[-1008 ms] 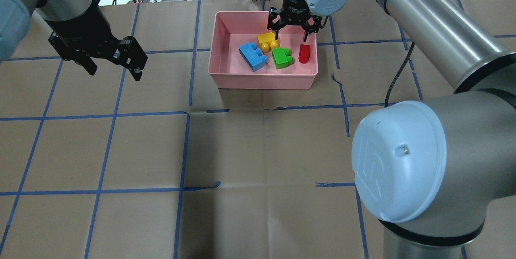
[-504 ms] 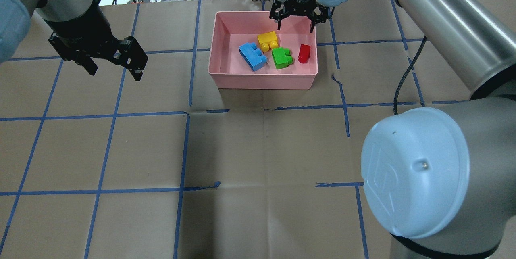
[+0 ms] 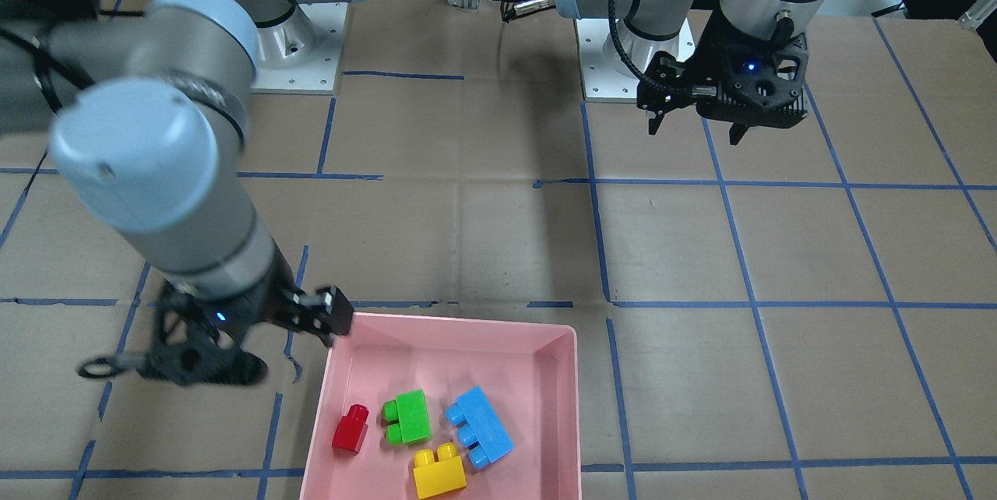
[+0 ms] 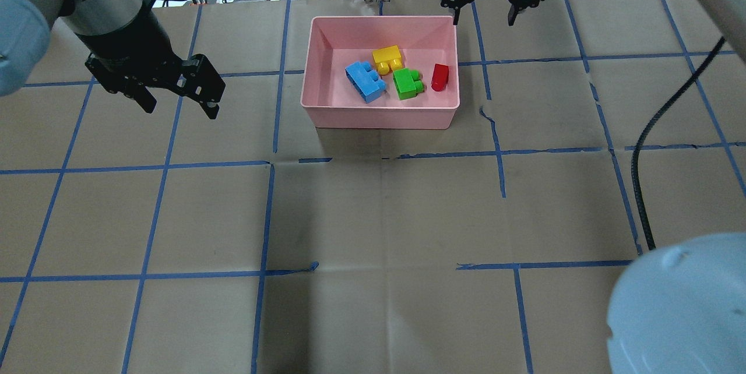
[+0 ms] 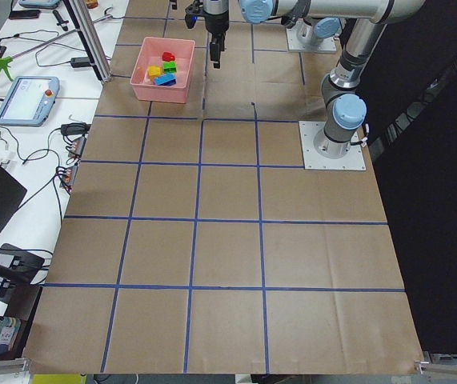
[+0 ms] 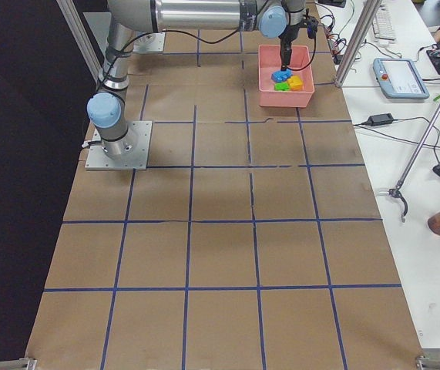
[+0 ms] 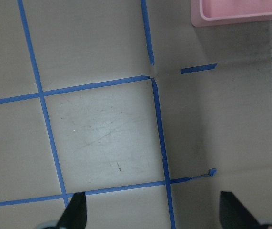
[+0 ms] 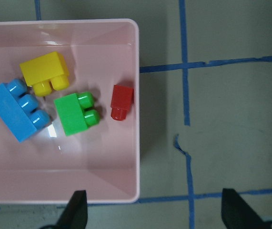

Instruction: Put all blocks into box

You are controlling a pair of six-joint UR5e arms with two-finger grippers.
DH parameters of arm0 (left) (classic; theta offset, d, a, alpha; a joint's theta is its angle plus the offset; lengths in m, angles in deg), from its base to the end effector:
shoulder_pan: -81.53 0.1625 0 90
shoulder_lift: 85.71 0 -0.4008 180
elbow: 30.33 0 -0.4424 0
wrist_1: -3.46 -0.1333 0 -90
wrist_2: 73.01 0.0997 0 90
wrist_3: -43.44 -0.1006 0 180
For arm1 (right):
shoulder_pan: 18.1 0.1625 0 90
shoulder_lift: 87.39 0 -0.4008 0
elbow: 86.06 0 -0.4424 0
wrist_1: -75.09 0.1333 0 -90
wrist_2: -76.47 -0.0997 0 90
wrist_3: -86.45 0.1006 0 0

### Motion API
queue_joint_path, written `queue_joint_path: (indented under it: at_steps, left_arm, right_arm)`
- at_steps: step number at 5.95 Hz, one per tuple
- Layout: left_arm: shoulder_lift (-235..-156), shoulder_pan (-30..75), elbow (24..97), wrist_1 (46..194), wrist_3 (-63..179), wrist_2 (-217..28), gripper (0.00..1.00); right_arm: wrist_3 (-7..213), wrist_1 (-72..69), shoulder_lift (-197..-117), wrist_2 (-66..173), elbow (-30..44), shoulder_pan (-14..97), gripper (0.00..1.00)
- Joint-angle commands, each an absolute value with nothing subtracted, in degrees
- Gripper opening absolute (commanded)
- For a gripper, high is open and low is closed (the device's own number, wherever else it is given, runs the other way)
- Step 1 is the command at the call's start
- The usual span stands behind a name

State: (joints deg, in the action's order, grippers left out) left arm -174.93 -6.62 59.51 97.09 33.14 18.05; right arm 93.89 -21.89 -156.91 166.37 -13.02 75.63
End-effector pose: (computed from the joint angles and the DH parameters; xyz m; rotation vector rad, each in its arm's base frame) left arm -0.1142 -0.5357 0.4654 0.2311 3.1187 0.0761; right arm 0.1779 -0.6772 0.4164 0.1013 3.1309 -0.0939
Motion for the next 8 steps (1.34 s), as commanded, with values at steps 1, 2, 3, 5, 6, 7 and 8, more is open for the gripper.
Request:
queue_joint_path:
  at_steps: [1, 2, 3, 5, 6, 7, 8]
  left_arm:
    - [-174.9, -6.6, 59.3, 97.1, 33.2, 17.8, 0.97]
    - [-174.9, -6.6, 59.2, 97.1, 33.2, 17.9, 0.97]
    - [-174.9, -6.6, 59.3, 97.1, 33.2, 18.0, 0.98]
    - [-174.8, -6.6, 59.3, 97.1, 33.2, 18.1, 0.98]
    - [-174.8, -6.6, 59.2, 97.1, 33.1, 18.1, 0.98]
    - [-174.8, -6.6, 59.2, 97.1, 33.0, 18.2, 0.98]
    - [-174.8, -6.6, 59.2, 97.1, 33.0, 18.2, 0.98]
  right_arm:
    - [91.6, -21.6, -168.8, 166.6, -2.0, 74.1, 0.99]
    - [91.2, -21.5, -175.4, 166.6, 4.6, 74.0, 0.99]
    - [91.0, -21.7, -176.9, 167.6, 5.8, 73.9, 1.0]
    - [90.7, -18.1, -176.0, 168.1, 2.2, 73.2, 1.0]
    - [90.7, -17.8, -176.0, 168.0, 2.2, 73.2, 1.0]
    - [90.7, -17.8, -176.0, 167.9, 2.2, 73.2, 1.0]
    - [90.7, -17.9, -176.0, 167.8, 2.3, 73.2, 1.0]
